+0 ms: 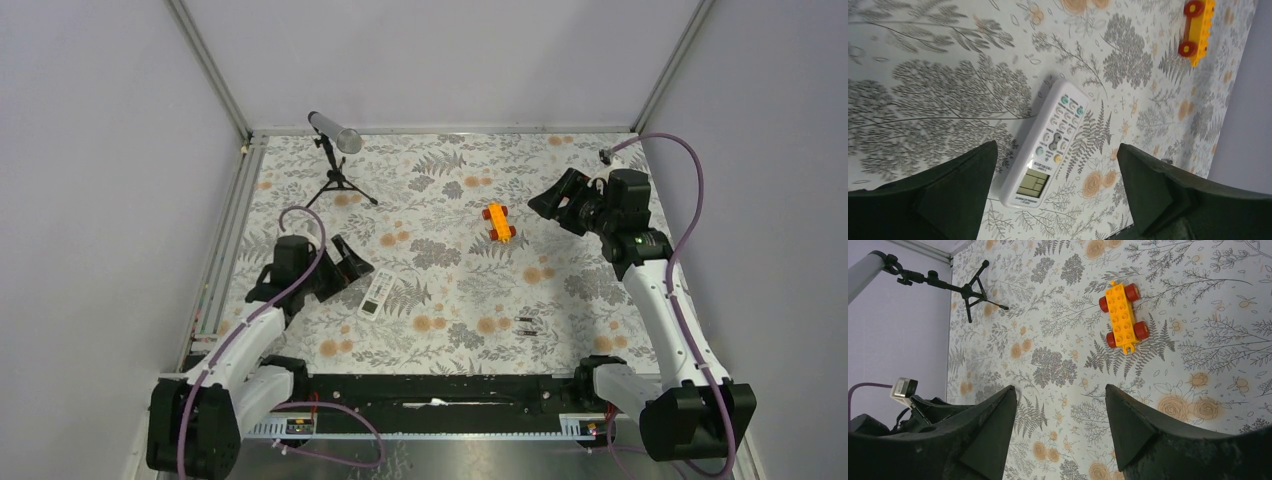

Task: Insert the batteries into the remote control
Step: Pick up the remote control from the center of the board.

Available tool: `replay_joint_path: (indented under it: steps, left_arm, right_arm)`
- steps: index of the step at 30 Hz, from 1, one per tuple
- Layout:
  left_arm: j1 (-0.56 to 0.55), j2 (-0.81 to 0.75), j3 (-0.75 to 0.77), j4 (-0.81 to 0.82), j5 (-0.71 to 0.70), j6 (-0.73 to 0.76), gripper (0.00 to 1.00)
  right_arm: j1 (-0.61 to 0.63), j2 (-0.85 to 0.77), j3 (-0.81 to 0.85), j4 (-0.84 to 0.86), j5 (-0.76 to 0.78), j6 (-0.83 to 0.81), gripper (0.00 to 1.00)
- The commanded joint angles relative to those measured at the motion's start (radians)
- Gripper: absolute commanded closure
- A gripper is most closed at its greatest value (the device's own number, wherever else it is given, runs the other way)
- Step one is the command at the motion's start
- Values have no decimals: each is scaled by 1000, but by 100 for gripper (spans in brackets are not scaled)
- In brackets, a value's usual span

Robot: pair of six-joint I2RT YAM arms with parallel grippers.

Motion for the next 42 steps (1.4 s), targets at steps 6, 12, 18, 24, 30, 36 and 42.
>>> replay_joint_path:
  steps: [6, 12, 18, 24, 30, 36, 42]
  left_arm:
    - [-218, 39, -50, 137, -300, -48, 2]
    - [-415, 103, -32, 147, -521, 22, 7]
    - [-539, 148, -14, 155, -546, 60, 12]
    - [-620, 243, 41, 63, -619, 41, 22]
    - [-708, 354, 103, -8, -727, 58, 29]
    - [-719, 412, 143, -38, -732, 47, 52]
    - [-718, 354, 206, -50, -643, 123, 60]
  right_arm:
    - [10, 3, -8, 30, -20, 5, 28]
    - [12, 5, 4, 27, -27, 8, 28]
    - [13, 9, 6, 28, -28, 12, 28]
    - [12, 5, -3, 25, -26, 10, 28]
    - [15, 2, -13, 27, -24, 10, 28]
    - [16, -2, -15, 23, -23, 8, 28]
    - [22, 6, -25, 48, -82, -1, 29]
